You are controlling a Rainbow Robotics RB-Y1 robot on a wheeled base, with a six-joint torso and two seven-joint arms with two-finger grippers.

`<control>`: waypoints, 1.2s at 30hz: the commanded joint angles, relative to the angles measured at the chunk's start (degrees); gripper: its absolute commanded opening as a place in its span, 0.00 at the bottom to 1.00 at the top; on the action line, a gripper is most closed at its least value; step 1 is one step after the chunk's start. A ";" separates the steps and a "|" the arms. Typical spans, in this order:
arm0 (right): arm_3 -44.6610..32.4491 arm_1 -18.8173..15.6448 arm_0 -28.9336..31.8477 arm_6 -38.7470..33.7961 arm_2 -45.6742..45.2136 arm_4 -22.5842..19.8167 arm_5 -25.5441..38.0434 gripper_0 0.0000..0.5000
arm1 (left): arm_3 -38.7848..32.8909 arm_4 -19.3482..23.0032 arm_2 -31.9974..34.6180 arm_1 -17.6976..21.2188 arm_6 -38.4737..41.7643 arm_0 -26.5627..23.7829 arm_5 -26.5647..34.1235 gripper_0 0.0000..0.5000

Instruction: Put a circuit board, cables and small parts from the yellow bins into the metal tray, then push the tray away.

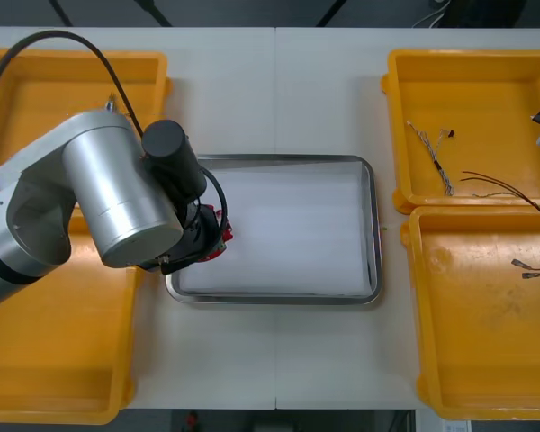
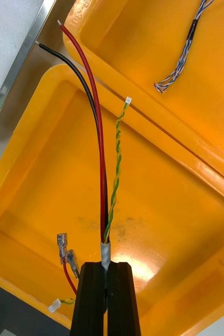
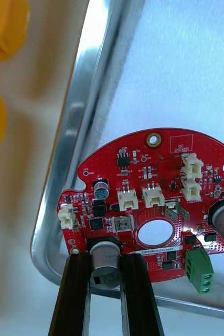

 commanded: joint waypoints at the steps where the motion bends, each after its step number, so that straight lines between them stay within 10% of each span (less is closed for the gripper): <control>1: -1.44 -2.32 -1.47 -2.13 -1.92 -0.29 0.21 0.00 | 1.99 -0.84 -1.88 -2.34 -1.10 -2.79 -1.79 0.00; 23: -1.44 -2.32 -1.47 -2.13 -1.92 -0.29 0.21 0.00 | 3.92 0.22 -4.87 -2.95 1.63 -2.88 -4.77 0.10; 36: -1.44 -2.32 -1.47 -2.13 -1.92 -0.29 0.21 0.00 | 3.92 -1.63 -7.06 -2.60 2.51 -2.88 -6.00 0.92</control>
